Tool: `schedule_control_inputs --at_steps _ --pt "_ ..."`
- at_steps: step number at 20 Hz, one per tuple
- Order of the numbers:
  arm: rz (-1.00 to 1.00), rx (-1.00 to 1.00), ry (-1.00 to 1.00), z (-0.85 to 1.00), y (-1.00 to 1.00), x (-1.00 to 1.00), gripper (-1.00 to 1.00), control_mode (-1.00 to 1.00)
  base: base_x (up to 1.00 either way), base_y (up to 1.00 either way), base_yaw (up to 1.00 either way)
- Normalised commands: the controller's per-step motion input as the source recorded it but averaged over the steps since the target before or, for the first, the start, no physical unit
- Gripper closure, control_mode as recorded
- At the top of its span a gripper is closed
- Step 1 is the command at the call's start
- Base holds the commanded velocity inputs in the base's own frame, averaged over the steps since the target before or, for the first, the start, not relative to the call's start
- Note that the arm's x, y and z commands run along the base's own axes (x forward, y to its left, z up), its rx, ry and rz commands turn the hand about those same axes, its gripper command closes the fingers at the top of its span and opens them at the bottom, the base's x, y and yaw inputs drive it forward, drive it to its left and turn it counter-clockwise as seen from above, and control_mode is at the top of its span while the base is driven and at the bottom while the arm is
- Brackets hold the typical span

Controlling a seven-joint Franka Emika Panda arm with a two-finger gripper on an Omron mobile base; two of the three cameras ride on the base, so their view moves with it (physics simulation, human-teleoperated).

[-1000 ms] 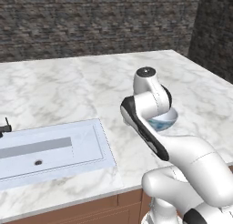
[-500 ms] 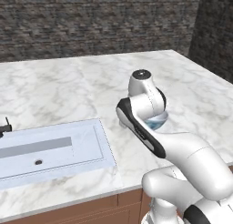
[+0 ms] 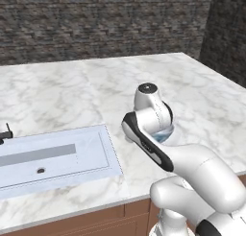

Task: Pick the cup and bowl from the counter and place them on the counter next to the sink.

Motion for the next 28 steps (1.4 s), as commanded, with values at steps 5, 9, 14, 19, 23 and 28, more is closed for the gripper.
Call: schedule_control_inputs --at_steps 5,9,14,19,23,28 --pt "0.05 0.0 0.0 -0.35 0.14 0.05 1.0 -1.0 0.0 0.0 0.0" --pt "0.04 0.0 0.0 -0.33 0.1 0.32 1.0 -1.0 0.0 0.0 0.0" --pt "0.01 0.0 0.02 -0.29 0.0 0.37 1.0 -1.0 0.0 0.0 0.0" --pt "0.01 0.0 0.1 -0.28 0.0 0.18 1.0 -1.0 0.0 0.0 0.0" --pt "0.02 0.0 0.11 -0.29 0.0 0.03 1.0 -1.0 0.0 0.0 0.0" --pt "0.01 0.0 0.08 -0.32 0.0 0.02 1.0 -1.0 0.0 0.0 0.0"
